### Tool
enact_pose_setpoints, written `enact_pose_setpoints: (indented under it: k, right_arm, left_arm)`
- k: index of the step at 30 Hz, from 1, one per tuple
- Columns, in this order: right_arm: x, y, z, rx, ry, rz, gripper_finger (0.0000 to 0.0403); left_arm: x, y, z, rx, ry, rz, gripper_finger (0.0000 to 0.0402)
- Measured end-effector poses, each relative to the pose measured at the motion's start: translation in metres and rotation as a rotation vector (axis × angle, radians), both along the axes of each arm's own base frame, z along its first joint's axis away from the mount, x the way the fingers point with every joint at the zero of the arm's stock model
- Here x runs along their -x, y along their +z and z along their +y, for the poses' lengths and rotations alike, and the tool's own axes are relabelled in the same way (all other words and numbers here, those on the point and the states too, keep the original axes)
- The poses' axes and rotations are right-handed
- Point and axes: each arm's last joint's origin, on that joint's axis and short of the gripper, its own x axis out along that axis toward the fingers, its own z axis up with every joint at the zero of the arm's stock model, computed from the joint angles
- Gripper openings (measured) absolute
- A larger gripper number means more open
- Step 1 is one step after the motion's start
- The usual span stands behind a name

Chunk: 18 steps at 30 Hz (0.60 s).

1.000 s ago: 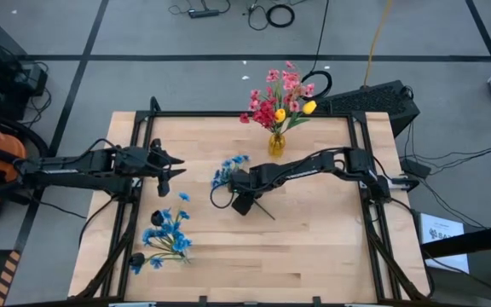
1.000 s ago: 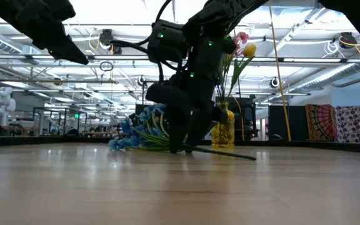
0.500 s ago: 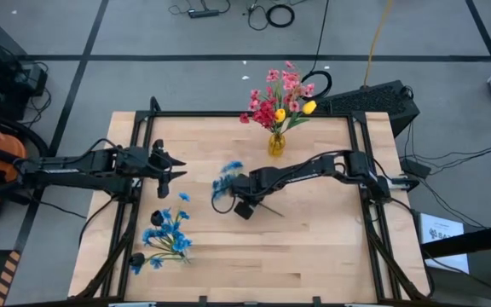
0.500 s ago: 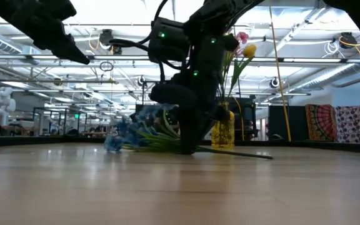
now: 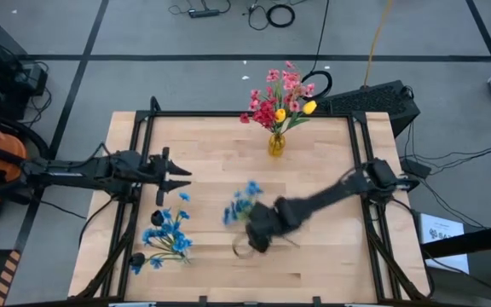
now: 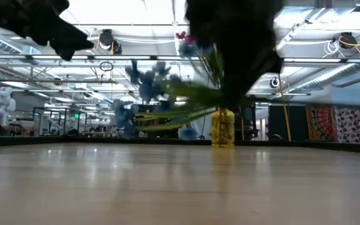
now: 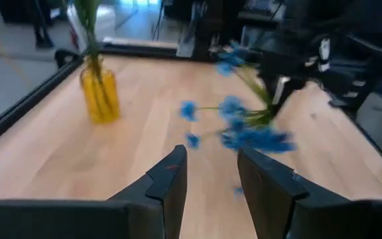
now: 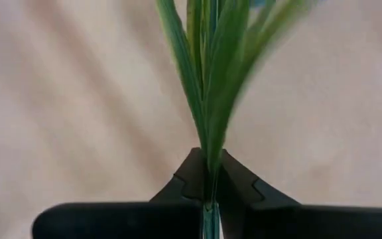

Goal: Sort flowers into vase by color
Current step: Put the blue flowers into the transparent vase

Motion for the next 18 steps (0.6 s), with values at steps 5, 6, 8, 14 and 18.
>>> enact_pose_setpoints:
  k: [5,6,8,14,18]
  right_arm:
    - [0.032,0.032,0.046,0.005,-0.040,-0.119,0.0008]
    - [0.039,0.038,0.054,0.011,-0.049,-0.150,0.0008]
    - [0.051,0.046,0.067,0.027,-0.073,-0.208,0.0008]
    - [0.078,0.076,0.087,0.035,-0.101,-0.374,0.0008]
    - [0.081,0.087,0.087,0.053,-0.126,-0.465,0.0008]
  left_arm:
    - [0.000,-0.042,-0.005,0.060,-0.029,-0.062,0.0140]
    - [0.001,-0.047,-0.007,0.077,-0.037,-0.073,0.0140]
    - [0.003,-0.053,-0.009,0.088,-0.051,-0.093,0.0140]
    - [0.010,-0.054,-0.011,0.080,-0.057,-0.139,0.0140]
    - [0.018,-0.057,-0.011,0.076,-0.059,-0.104,0.0140]
